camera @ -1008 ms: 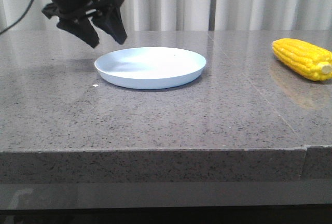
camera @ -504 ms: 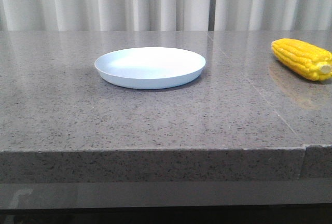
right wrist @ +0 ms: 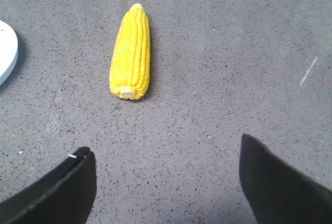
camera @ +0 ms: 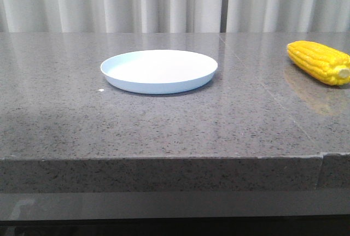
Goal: Place corn on plate with both arms
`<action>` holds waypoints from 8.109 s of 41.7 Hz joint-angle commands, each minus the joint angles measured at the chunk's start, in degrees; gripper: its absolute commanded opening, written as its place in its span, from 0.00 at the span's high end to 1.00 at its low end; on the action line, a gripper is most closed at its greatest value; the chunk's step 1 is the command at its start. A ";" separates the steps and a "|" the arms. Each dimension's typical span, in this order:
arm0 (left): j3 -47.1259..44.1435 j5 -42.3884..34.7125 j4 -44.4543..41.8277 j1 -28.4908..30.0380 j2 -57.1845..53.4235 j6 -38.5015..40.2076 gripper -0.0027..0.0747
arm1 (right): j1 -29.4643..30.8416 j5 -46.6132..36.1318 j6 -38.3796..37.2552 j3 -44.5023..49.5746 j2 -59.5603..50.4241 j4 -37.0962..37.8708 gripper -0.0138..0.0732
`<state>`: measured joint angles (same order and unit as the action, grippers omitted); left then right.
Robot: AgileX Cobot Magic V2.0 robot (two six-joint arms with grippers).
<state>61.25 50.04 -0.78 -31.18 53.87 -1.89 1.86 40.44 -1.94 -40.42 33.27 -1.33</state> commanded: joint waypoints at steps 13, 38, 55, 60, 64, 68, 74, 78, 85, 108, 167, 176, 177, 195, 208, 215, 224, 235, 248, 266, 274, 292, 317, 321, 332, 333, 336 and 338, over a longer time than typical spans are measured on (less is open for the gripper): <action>-9.08 -5.14 0.28 -0.44 -10.00 0.74 0.30 | -0.31 -4.27 0.05 -1.98 0.59 -0.14 0.16; -9.08 -5.14 0.28 -0.44 -10.00 0.74 0.30 | -4.94 3.50 0.86 -13.48 14.77 -0.65 0.09; -9.08 -5.14 0.28 -0.44 -9.89 0.74 0.30 | -6.63 10.14 0.87 -31.91 40.42 -0.65 0.09; -9.08 -5.14 0.28 -0.44 -9.80 0.74 0.30 | -6.63 10.18 0.87 -35.89 47.44 -0.65 0.09; -9.08 -5.14 0.28 -0.44 -9.80 0.74 0.30 | -6.63 10.07 0.87 -38.49 52.34 -0.60 0.09; -9.08 -5.14 0.28 -0.44 -9.80 0.74 0.30 | -6.63 9.57 0.87 -41.17 57.11 -0.48 0.09; -9.08 -5.25 0.28 -0.44 -9.80 0.74 0.30 | -6.63 7.84 0.87 -45.06 62.81 -0.15 0.09; -9.08 -5.25 0.28 -0.44 -9.80 0.74 0.30 | -6.63 6.78 0.87 -47.58 66.09 -0.15 0.09; -9.08 -5.25 0.28 -0.44 -9.80 0.74 0.30 | -6.55 6.40 0.87 -50.67 70.77 -0.13 0.09; -9.08 -5.25 0.28 -0.44 -9.80 0.74 0.30 | -6.69 15.26 0.87 -55.07 72.63 -0.49 0.54; -9.08 -5.25 0.28 -0.44 -9.80 0.74 0.30 | -31.18 6.22 -0.48 -67.47 81.90 -10.14 0.20; -9.08 -5.25 0.28 -0.44 -9.80 0.74 0.30 | -31.18 9.09 -0.43 -67.47 76.43 -7.57 0.20; -9.08 -5.25 0.28 -0.44 -9.80 0.74 0.30 | -31.18 9.44 -0.43 -67.42 75.51 -7.34 0.20; -9.08 -5.25 0.28 -0.44 -9.80 0.74 0.30 | -31.18 9.04 0.24 -52.16 49.13 -0.24 0.20; -9.08 -5.25 0.28 -0.44 -9.80 0.74 0.30 | -31.18 7.93 0.24 -33.57 27.97 1.33 0.20; -9.08 -5.36 0.28 -0.44 -9.80 0.74 0.30 | -31.18 7.93 0.19 -25.32 18.27 1.33 0.20; -9.08 -5.36 0.28 -0.44 -9.80 0.74 0.30 | -31.18 8.23 0.19 -16.24 8.71 0.99 0.20; -9.08 -5.36 0.28 -0.44 -9.80 0.74 0.30 | -31.18 8.23 0.19 -11.07 1.90 0.99 0.20; -9.08 -5.36 0.28 -0.44 -9.80 0.74 0.51 | -31.18 7.58 0.19 -10.84 1.82 0.99 0.50; -9.08 -5.36 0.28 -0.44 -9.80 0.74 0.99 | -31.18 7.42 0.19 -10.84 1.82 0.99 0.92; -9.08 -5.36 0.28 -0.44 -9.80 0.74 0.99 | -31.18 7.42 0.19 -10.84 1.82 0.99 0.92; -14.42 -10.51 0.28 5.86 -18.94 0.74 0.99 | -31.18 7.42 0.19 -10.84 1.82 0.99 0.92; -60.63 -52.13 4.11 30.66 -55.32 0.74 0.99 | -31.18 7.33 0.19 -10.84 1.82 0.99 0.92; -61.68 -51.98 3.96 30.91 -55.29 0.74 0.99 | -31.18 7.35 0.19 -10.84 1.82 0.99 0.92; -61.68 -51.74 3.96 30.91 -55.18 0.74 0.99 | -31.18 7.34 0.19 -10.84 1.82 0.99 0.92; -61.68 -51.74 3.96 30.91 -55.18 0.74 0.99 | -31.18 7.34 0.19 -10.84 1.82 0.99 0.92; -61.68 -51.74 3.96 30.91 -55.18 0.74 0.99 | -31.18 7.34 0.19 -10.84 1.82 0.99 0.92; -61.68 -51.74 3.96 30.91 -55.18 0.74 0.99 | -31.18 7.34 0.19 -10.84 1.82 0.99 0.92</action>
<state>-0.36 3.03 2.65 -0.32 -0.21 -1.67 -29.45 51.58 -2.25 -49.94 35.05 -0.73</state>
